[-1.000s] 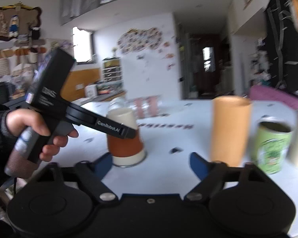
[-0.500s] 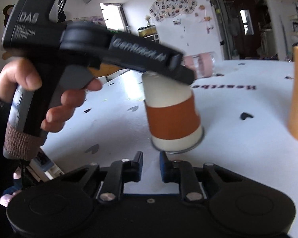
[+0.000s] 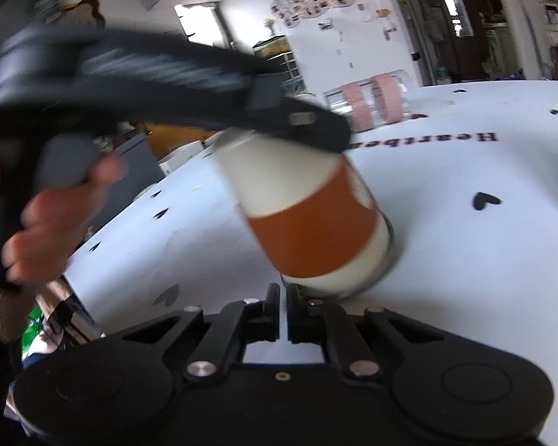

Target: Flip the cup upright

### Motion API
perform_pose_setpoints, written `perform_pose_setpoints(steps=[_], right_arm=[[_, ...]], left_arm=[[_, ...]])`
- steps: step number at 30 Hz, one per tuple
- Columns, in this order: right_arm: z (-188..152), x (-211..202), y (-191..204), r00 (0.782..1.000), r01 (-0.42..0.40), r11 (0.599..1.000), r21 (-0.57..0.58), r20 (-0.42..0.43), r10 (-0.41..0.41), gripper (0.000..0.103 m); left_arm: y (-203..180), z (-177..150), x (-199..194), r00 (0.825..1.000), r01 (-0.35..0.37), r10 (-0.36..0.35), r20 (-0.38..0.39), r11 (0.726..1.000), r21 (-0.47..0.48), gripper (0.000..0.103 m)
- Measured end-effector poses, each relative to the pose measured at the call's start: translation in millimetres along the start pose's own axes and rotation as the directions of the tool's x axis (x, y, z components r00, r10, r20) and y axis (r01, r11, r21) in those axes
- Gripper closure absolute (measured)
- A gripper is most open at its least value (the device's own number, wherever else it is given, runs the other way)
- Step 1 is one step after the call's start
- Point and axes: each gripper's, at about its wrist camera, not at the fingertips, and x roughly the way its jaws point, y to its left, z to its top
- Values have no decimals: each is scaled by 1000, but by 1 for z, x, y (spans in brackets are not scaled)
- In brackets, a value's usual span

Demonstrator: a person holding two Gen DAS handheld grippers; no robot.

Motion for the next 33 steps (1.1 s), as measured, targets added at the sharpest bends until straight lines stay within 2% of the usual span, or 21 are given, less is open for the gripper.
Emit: perform_pose_setpoints(steps=[2, 5, 7, 9, 12, 15, 18, 20, 23, 26, 28, 31, 33], right_arm=[[1, -2, -3, 999, 48, 999, 4, 19, -48, 99], [3, -6, -14, 998, 51, 997, 58, 24, -52, 99], [3, -8, -17, 998, 58, 996, 73, 31, -60, 99], [2, -6, -18, 997, 66, 995, 79, 31, -69, 100], [1, -15, -22, 996, 78, 992, 102, 44, -83, 95], [5, -18, -33, 993, 104, 985, 140, 45, -111, 92], [10, -29, -43, 993, 84, 970, 228, 59, -100, 83], [18, -31, -49, 995, 52, 955, 293, 71, -77, 71], [35, -30, -52, 996, 28, 939, 343, 74, -56, 63], [57, -20, -52, 998, -13, 920, 391, 66, -14, 40], [71, -10, -53, 999, -33, 905, 425, 46, 14, 29], [86, 13, -57, 999, -29, 872, 489, -21, 45, 27], [90, 27, -58, 996, -13, 866, 500, -73, 57, 24]], left_arm=[[-1, -9, -9, 1000, 4, -4, 15, 1000, 3, 46], [0, -23, -16, 1000, 19, -18, 16, 1000, -16, 49], [2, -33, -17, 1000, 23, -22, 8, 999, -37, 56], [5, -40, -15, 1000, 26, -26, 5, 998, -56, 56], [8, -50, -14, 1000, 6, -6, 0, 998, -70, 56], [13, -54, -13, 1000, 27, -28, -9, 994, -103, 55], [13, -55, -13, 999, 30, -31, -10, 994, -108, 55], [13, -56, -12, 999, 32, -33, -11, 993, -113, 54], [14, -56, -10, 999, 33, -34, -12, 992, -123, 54], [15, -56, -10, 999, 35, -37, -16, 991, -128, 54], [15, -55, -9, 999, 35, -38, -19, 992, -123, 54], [15, -55, -9, 999, 39, -41, -22, 993, -115, 54], [17, -55, -8, 999, 43, -46, -23, 992, -115, 54]])
